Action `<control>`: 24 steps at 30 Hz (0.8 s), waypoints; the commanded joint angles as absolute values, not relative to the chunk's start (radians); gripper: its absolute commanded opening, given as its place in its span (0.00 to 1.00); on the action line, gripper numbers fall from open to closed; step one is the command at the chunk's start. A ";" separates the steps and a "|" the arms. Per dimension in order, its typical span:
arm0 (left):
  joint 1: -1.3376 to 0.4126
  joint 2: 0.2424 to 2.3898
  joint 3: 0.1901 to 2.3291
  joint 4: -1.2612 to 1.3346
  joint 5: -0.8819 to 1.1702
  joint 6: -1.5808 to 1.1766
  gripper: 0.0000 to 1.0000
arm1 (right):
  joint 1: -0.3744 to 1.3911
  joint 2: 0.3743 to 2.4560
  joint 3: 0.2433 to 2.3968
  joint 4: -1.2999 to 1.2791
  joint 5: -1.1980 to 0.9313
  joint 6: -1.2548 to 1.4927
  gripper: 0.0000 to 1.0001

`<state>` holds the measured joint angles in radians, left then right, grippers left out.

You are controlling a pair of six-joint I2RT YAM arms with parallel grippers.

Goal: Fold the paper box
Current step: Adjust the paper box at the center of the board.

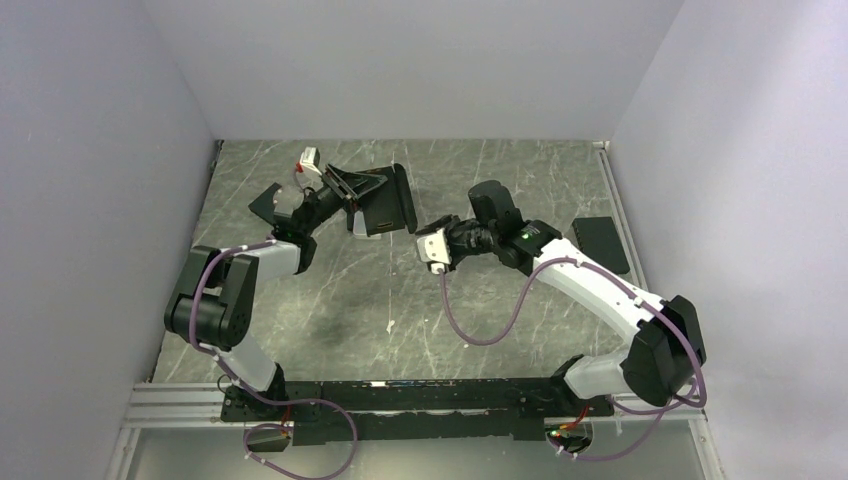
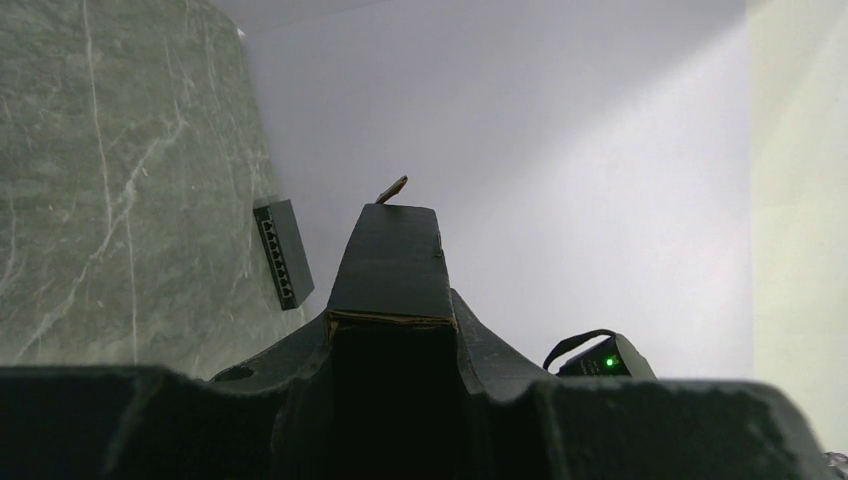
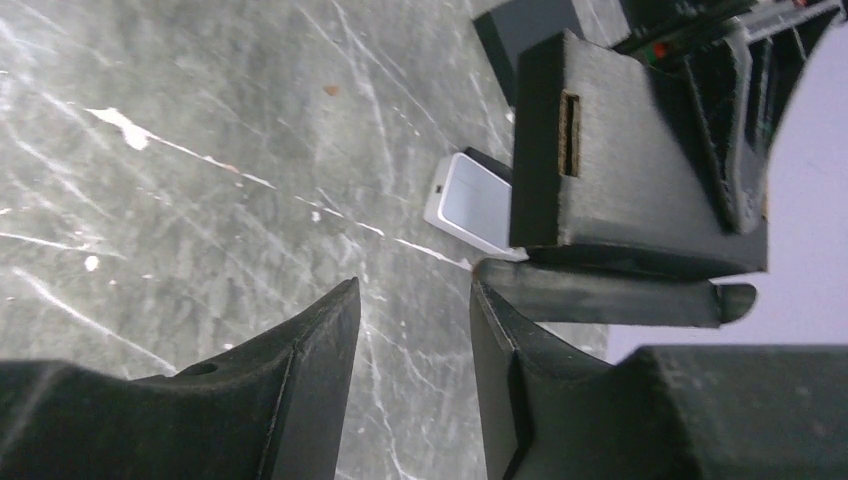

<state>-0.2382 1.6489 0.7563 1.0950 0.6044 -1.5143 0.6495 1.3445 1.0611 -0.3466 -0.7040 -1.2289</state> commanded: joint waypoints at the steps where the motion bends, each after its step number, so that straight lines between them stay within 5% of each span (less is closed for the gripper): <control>1: -0.238 1.655 0.756 1.153 0.605 -1.567 0.00 | 0.657 1.320 1.074 -0.249 -0.613 -1.174 0.46; 15: -0.262 1.728 0.786 1.205 0.659 -1.642 0.00 | 0.696 1.333 1.100 -0.264 -0.552 -1.201 0.45; 24: -0.270 1.734 0.795 1.220 0.673 -1.660 0.00 | 0.704 1.336 1.092 -0.235 -0.518 -1.195 0.28</control>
